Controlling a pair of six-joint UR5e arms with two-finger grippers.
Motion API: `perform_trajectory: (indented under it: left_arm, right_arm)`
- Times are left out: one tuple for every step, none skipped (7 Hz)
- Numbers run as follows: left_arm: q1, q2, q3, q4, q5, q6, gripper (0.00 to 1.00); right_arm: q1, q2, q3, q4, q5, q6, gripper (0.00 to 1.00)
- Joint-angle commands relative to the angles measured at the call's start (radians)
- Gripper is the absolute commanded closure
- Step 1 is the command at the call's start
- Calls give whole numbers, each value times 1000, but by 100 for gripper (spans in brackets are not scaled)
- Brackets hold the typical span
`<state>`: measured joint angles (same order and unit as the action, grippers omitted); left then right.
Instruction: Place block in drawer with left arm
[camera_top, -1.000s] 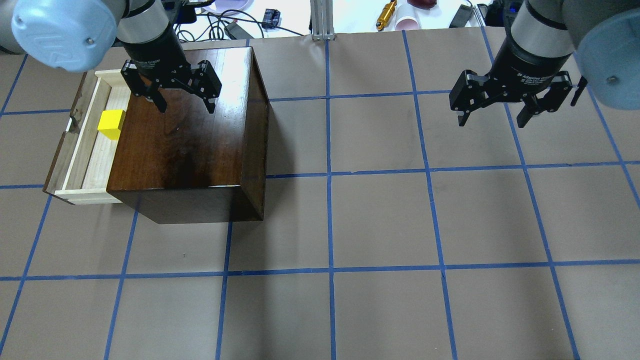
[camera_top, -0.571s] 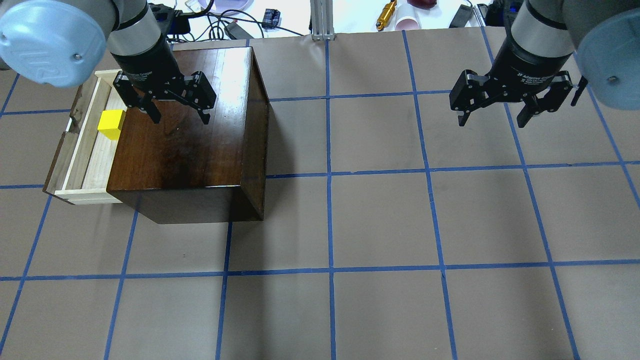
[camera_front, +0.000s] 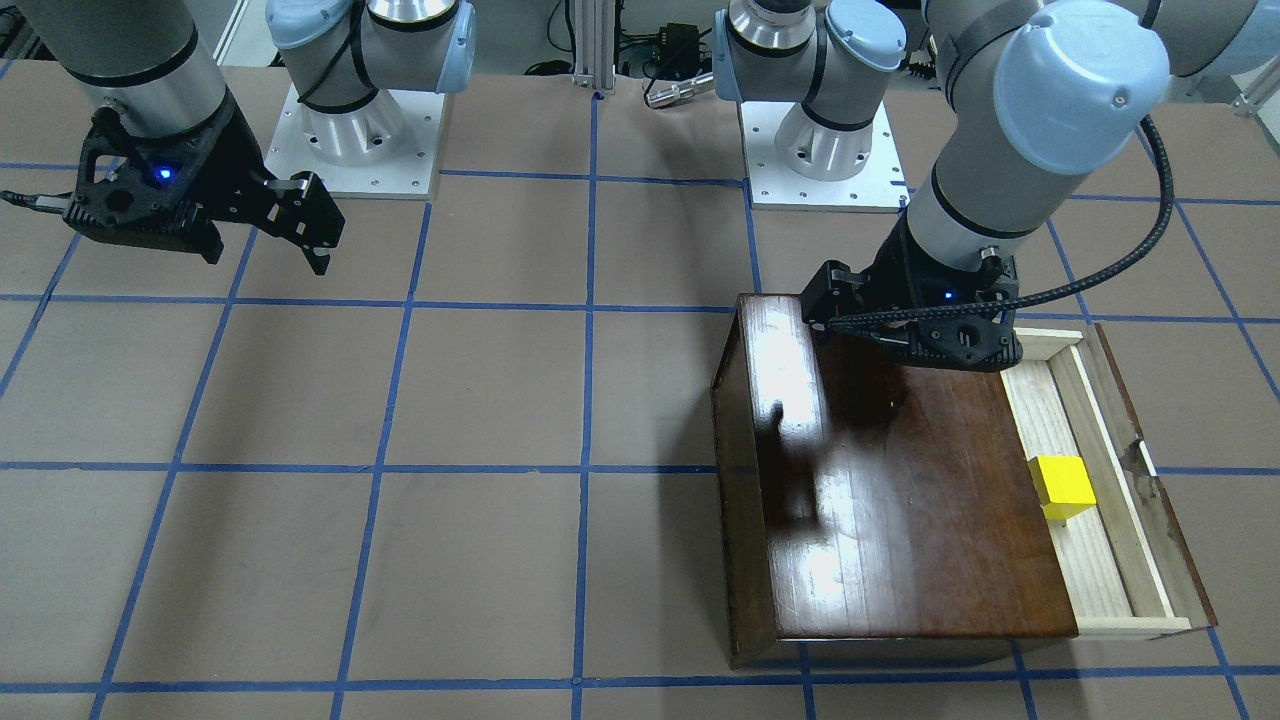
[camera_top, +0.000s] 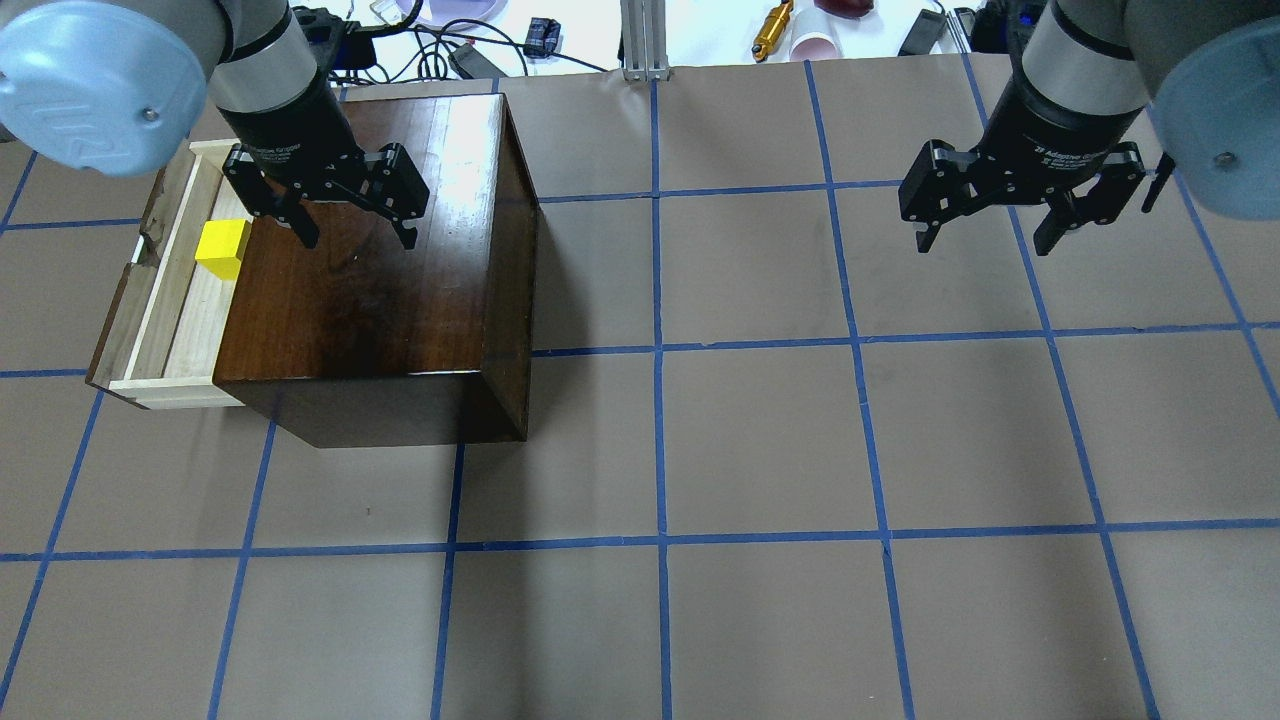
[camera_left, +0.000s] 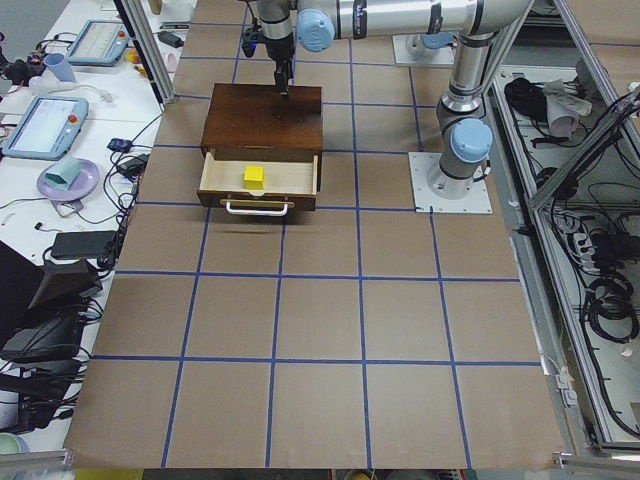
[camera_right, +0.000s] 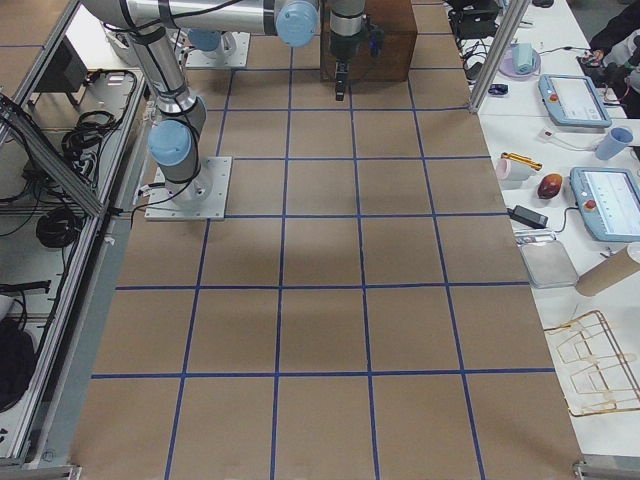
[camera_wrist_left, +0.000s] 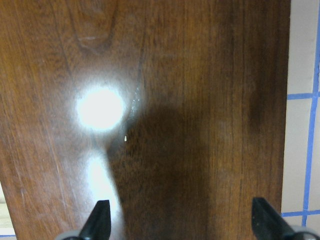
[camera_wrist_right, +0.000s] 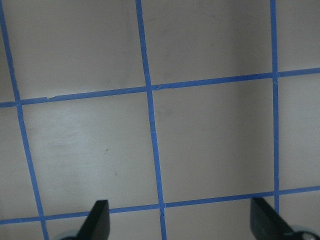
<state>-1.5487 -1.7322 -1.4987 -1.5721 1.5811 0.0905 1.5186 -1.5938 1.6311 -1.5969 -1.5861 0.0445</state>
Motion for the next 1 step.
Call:
perform_trajectory:
  left_arm:
    - [1,5,1,0,0,0,0]
  right_arm:
    - [0,0,0,0,0,0,0]
